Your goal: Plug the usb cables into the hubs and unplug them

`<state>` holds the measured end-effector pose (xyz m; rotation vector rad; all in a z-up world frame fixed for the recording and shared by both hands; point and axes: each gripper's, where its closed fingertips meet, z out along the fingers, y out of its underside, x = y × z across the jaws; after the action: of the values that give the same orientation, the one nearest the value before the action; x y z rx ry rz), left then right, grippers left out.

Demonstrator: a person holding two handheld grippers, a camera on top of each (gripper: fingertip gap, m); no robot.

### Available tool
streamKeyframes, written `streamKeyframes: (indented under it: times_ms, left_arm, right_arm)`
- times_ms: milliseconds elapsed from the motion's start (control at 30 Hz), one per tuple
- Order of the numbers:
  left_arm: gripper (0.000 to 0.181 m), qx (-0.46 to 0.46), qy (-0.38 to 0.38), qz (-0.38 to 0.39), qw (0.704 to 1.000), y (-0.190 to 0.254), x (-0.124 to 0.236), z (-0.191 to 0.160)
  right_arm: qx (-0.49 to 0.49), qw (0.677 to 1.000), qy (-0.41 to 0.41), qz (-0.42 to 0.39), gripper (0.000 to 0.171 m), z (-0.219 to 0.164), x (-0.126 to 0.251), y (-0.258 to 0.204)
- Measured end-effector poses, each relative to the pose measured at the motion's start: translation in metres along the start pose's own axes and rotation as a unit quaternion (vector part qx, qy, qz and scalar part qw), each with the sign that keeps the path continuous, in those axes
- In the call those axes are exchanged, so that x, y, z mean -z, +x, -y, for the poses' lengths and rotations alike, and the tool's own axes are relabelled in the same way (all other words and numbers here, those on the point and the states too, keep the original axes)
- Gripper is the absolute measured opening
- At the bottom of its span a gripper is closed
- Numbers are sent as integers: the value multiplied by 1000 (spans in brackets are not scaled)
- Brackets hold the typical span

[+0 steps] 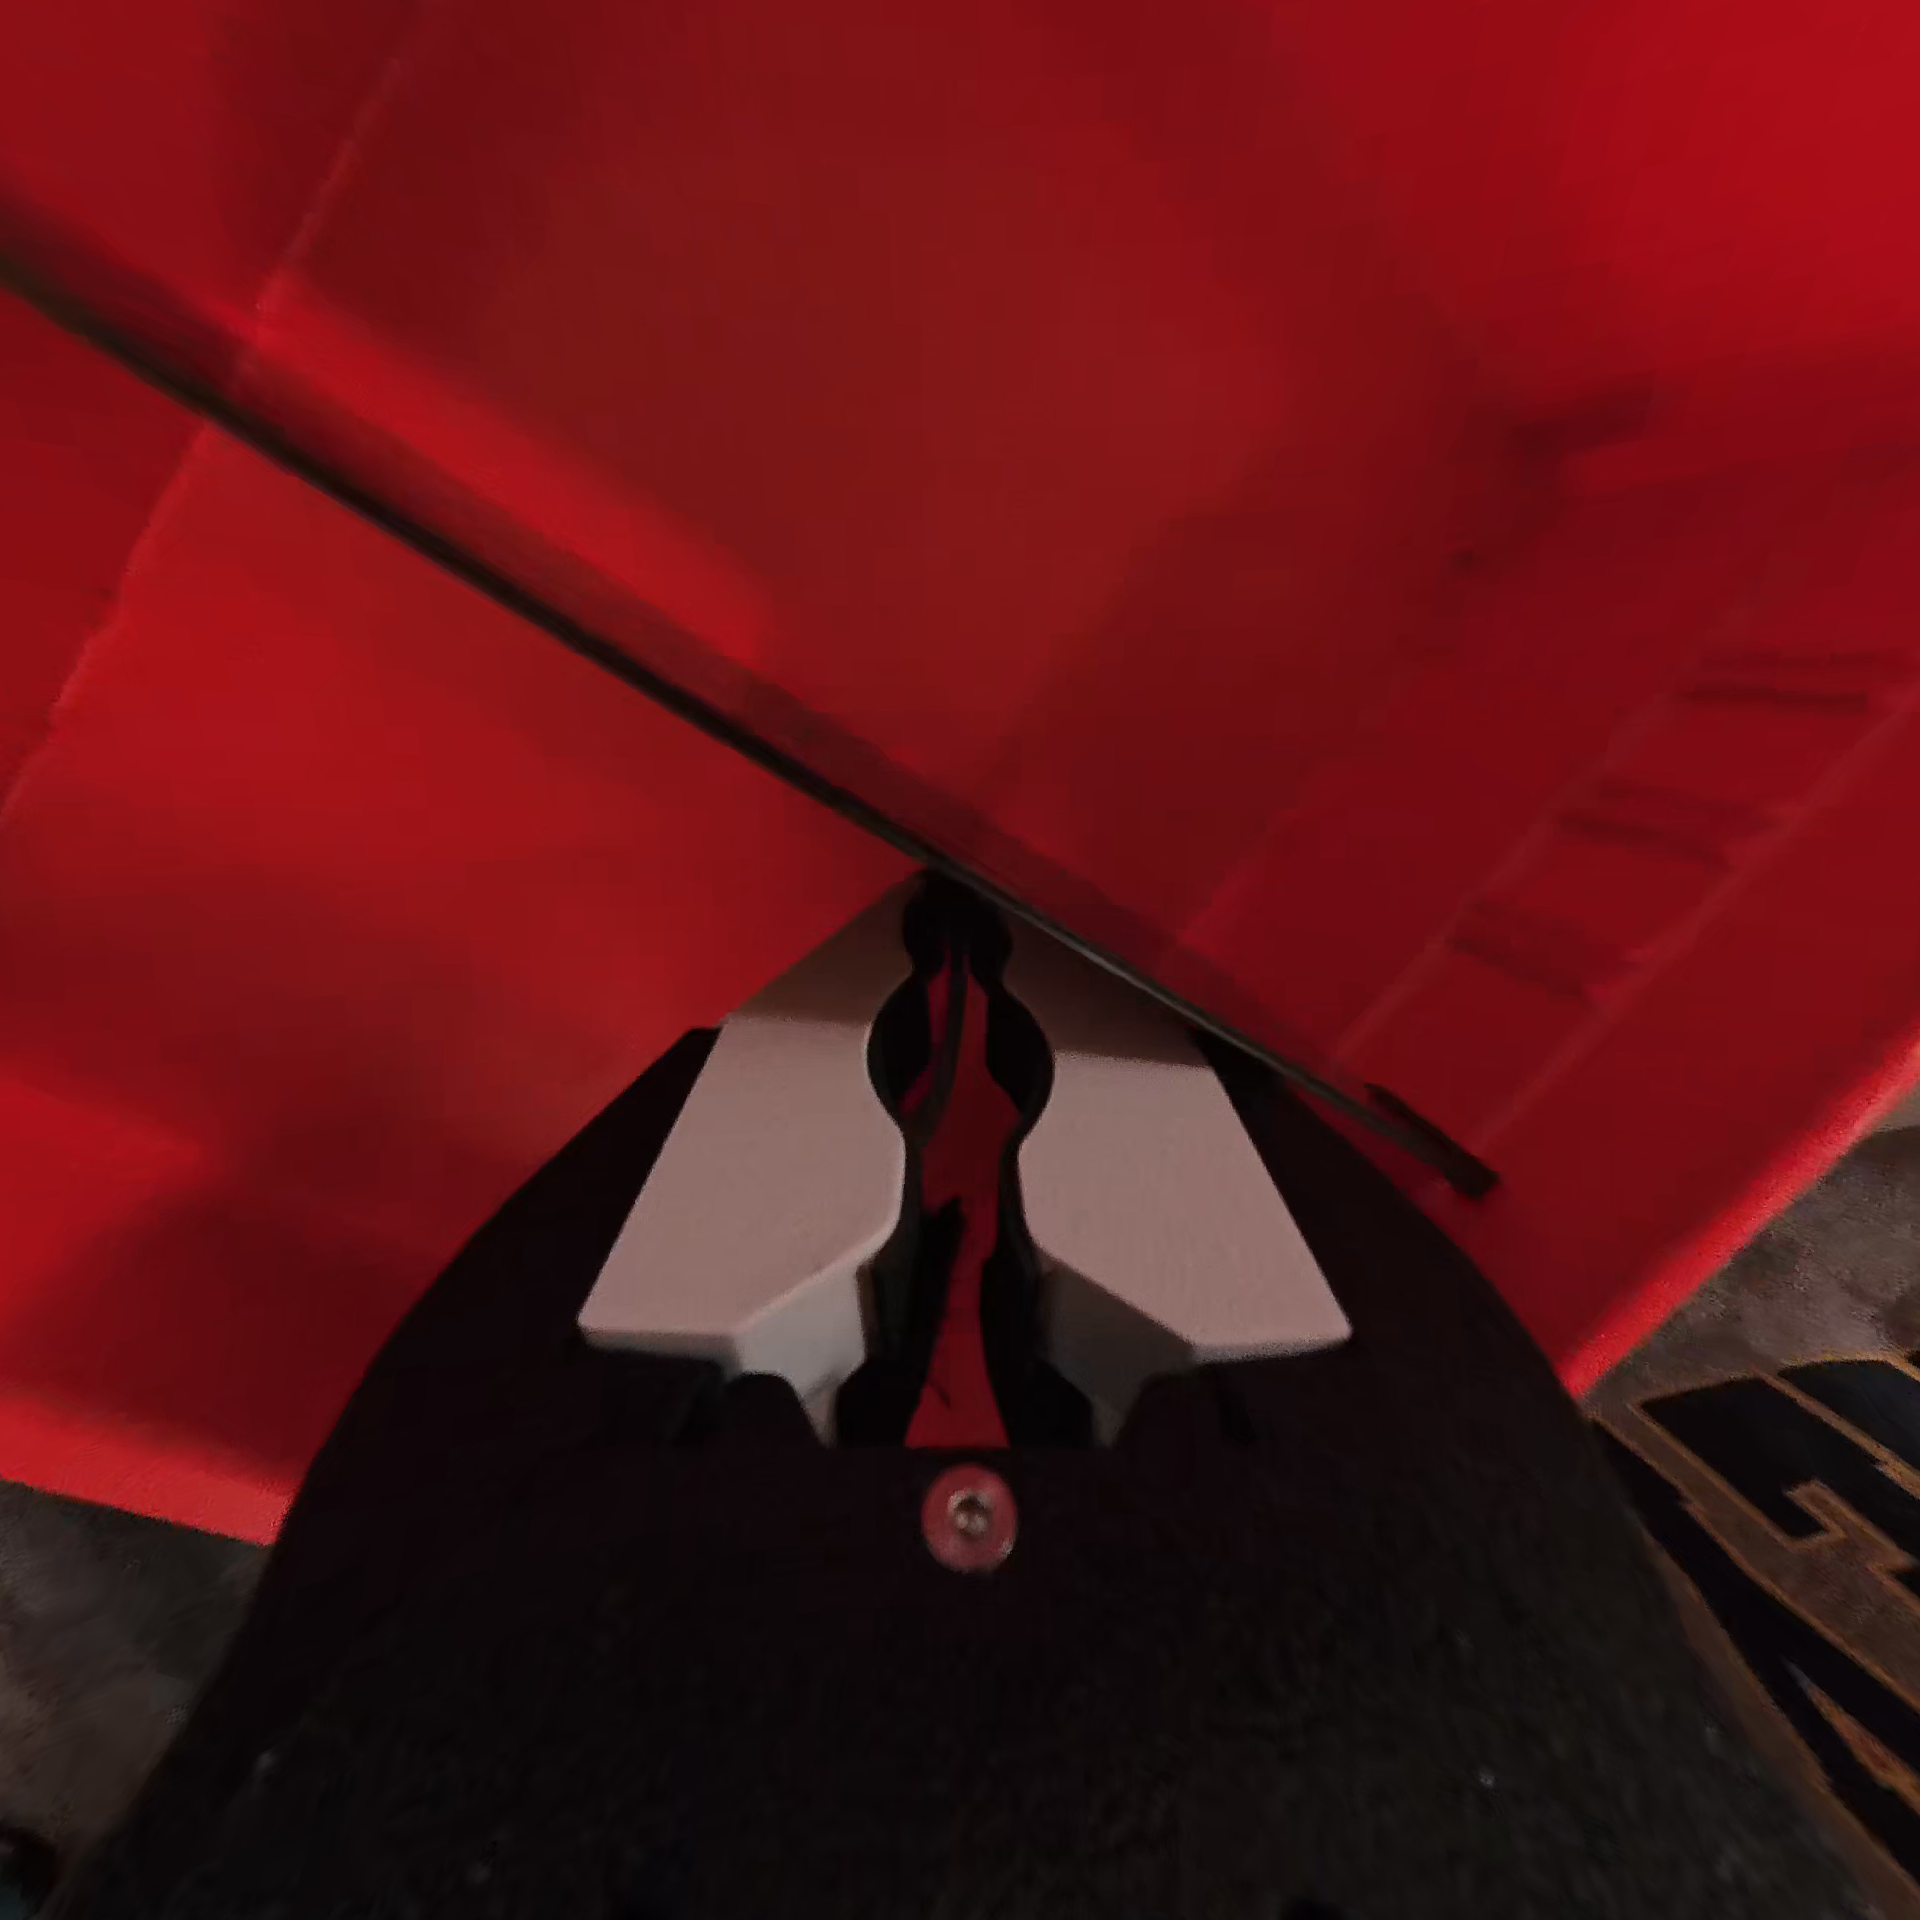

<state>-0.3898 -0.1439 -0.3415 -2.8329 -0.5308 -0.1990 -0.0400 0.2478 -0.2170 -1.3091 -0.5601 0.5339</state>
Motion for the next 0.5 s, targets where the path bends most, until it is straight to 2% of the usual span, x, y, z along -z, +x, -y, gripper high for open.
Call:
streamKeyframes:
  times_ms: [200, 500]
  left_arm:
    - [0, -40, -3, 14, 999, 31, -1, 10]
    - [0, -103, -51, -25, 993, 80, -4, 33]
  right_arm:
    - [0, 1000, 1, 0, 41, 1, 0, 0]
    - [5, 1000, 2, 7, 41, 2, 1, -4]
